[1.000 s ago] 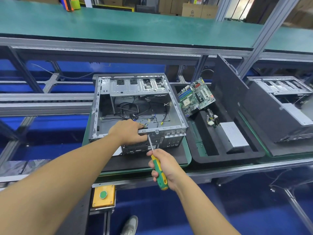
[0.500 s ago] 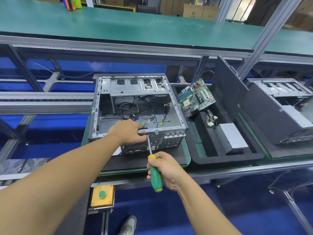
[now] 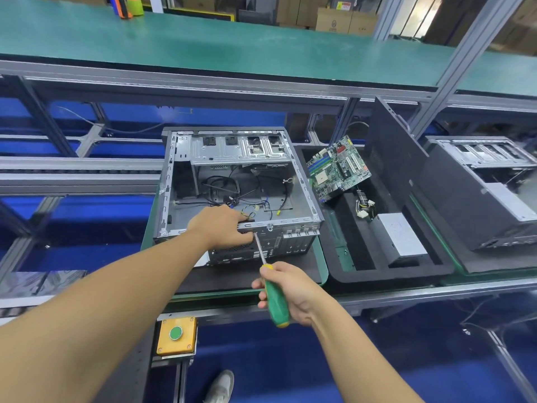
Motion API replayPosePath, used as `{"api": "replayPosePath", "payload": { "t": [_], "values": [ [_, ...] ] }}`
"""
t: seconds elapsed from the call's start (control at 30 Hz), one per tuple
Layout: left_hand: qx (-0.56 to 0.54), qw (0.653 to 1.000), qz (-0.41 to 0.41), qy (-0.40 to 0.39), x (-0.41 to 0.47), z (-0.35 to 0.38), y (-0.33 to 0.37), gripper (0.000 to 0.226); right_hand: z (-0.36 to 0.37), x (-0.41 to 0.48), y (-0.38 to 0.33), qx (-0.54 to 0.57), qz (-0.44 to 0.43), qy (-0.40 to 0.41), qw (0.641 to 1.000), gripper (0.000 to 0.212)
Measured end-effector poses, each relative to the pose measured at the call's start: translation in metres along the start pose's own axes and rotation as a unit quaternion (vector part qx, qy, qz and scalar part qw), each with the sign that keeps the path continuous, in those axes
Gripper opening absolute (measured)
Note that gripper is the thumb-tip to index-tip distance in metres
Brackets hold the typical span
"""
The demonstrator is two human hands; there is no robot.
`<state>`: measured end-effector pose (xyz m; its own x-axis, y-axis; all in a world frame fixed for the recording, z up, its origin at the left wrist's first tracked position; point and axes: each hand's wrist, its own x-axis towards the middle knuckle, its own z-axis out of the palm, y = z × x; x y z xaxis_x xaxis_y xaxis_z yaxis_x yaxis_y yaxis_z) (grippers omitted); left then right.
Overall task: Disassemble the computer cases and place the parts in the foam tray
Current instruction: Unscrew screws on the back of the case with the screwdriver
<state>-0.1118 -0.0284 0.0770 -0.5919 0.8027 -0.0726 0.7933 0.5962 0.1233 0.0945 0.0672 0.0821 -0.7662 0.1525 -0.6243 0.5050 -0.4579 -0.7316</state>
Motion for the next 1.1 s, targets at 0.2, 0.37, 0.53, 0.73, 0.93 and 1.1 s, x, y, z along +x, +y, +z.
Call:
{"api": "replayPosePath", "payload": {
  "t": [0.2,0.37,0.53,0.73,0.93,1.1],
  "values": [
    [0.011,1.000,0.022,0.008,-0.001,0.002,-0.001,0.058,0.007,0.002,0.004,-0.020,-0.004,0.011,1.000,0.019],
    [0.010,0.999,0.033,0.026,-0.002,0.003,-0.001,0.051,0.009,0.006,0.005,0.005,0.030,-0.010,0.999,0.024],
    [0.007,0.999,0.027,0.030,-0.002,0.005,-0.002,0.053,0.007,0.010,0.011,-0.019,-0.028,0.028,0.999,0.014],
    [0.001,0.999,0.027,0.031,-0.002,0.005,-0.001,0.053,0.008,0.013,0.011,-0.028,-0.034,0.048,0.998,0.025],
    [-0.008,0.999,0.027,0.019,-0.004,0.002,0.000,0.054,0.006,0.013,0.006,0.025,0.013,0.026,0.999,0.030],
    [-0.076,0.992,0.052,0.081,-0.012,0.003,0.000,0.046,0.004,0.014,0.010,-0.016,-0.042,0.028,0.999,0.015]
  ]
}}
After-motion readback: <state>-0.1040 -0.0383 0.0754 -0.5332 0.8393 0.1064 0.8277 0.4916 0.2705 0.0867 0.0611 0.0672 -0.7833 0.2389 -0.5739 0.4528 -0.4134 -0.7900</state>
